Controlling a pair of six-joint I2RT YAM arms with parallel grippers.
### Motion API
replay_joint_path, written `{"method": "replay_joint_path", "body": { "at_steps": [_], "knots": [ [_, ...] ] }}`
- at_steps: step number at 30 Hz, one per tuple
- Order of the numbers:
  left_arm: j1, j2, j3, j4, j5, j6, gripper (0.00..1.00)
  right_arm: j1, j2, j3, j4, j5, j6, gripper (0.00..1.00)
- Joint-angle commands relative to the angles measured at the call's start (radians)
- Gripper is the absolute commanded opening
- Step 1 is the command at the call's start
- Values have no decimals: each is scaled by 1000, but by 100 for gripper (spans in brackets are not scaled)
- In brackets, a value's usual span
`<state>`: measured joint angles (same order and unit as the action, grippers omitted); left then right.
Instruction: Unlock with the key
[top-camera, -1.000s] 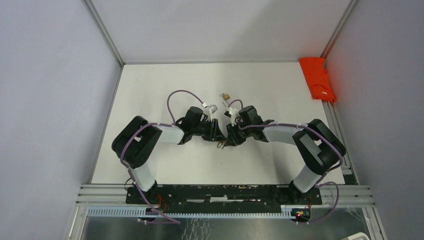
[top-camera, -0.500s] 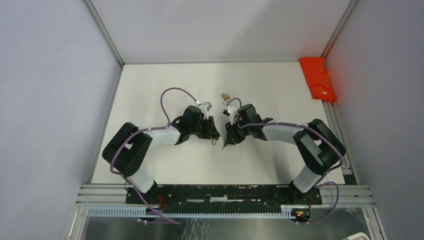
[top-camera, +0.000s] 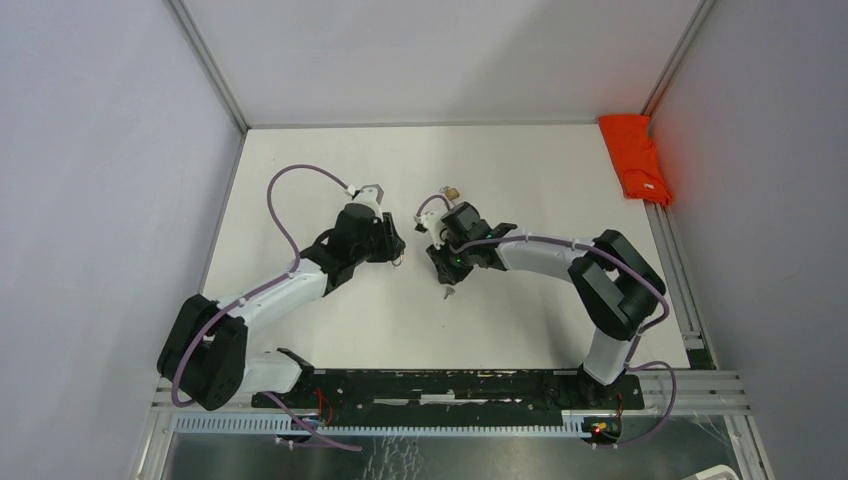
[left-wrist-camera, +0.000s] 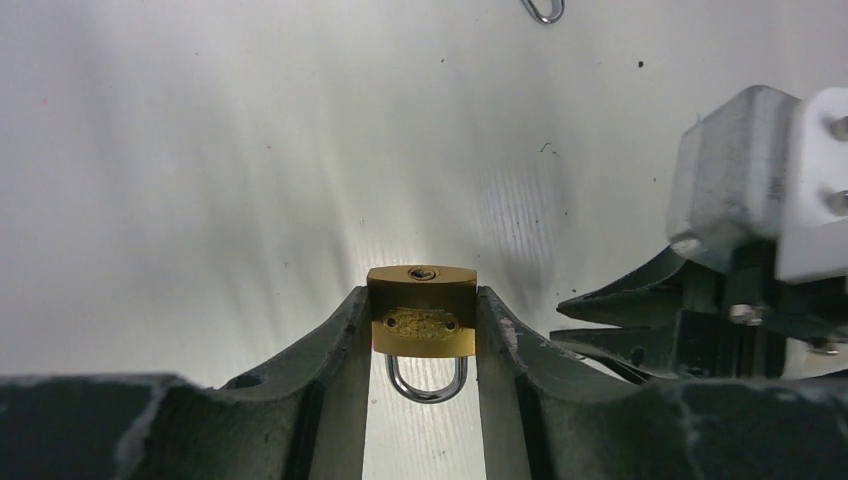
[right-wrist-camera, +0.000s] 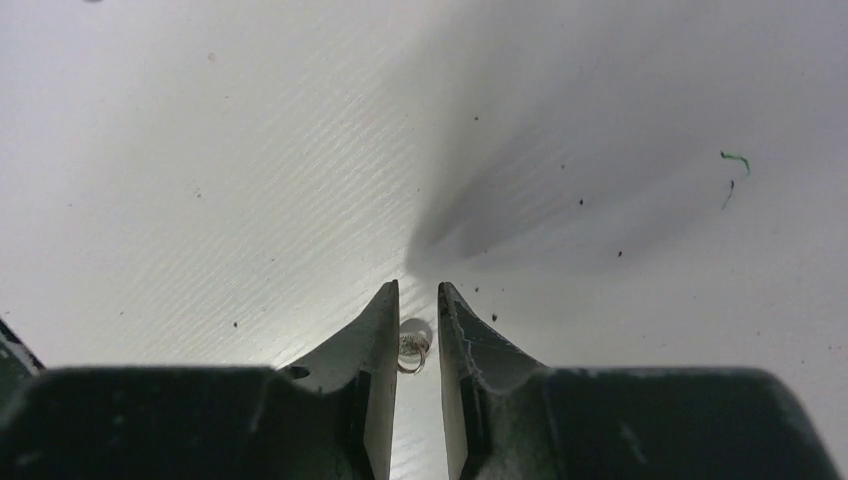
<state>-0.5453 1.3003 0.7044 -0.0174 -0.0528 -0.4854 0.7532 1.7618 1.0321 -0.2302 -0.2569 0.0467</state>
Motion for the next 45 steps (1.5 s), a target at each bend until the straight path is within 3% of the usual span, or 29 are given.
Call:
{"method": "replay_joint_path", "body": {
  "at_steps": [1, 7, 21, 26, 31, 33, 39, 45],
  "knots": [
    [-2, -19, 3, 1, -26, 22, 2, 28, 59, 106, -109, 120, -38, 25],
    [-1, -47, 6, 2, -20, 37, 2, 44, 75, 104, -197, 251, -64, 23],
    [-2, -54, 6, 14, 10, 39, 2, 53, -86, -76, -195, 206, -20, 23],
    [-2, -55, -5, 52, 30, 30, 2, 53, -32, 37, -216, 280, -38, 23],
    [-2, -72, -2, 38, 25, 25, 2, 54, 50, 136, -202, 270, -38, 9],
    [-2, -104, -10, 25, -19, 16, 2, 54, 66, 142, -190, 228, -38, 3],
    [-2, -241, -21, -66, -248, -6, 2, 70, 58, 109, -167, 152, -33, 0],
    [-1, -302, -20, -107, -294, 4, 2, 95, 69, 101, -144, 113, -19, 0]
  ]
}}
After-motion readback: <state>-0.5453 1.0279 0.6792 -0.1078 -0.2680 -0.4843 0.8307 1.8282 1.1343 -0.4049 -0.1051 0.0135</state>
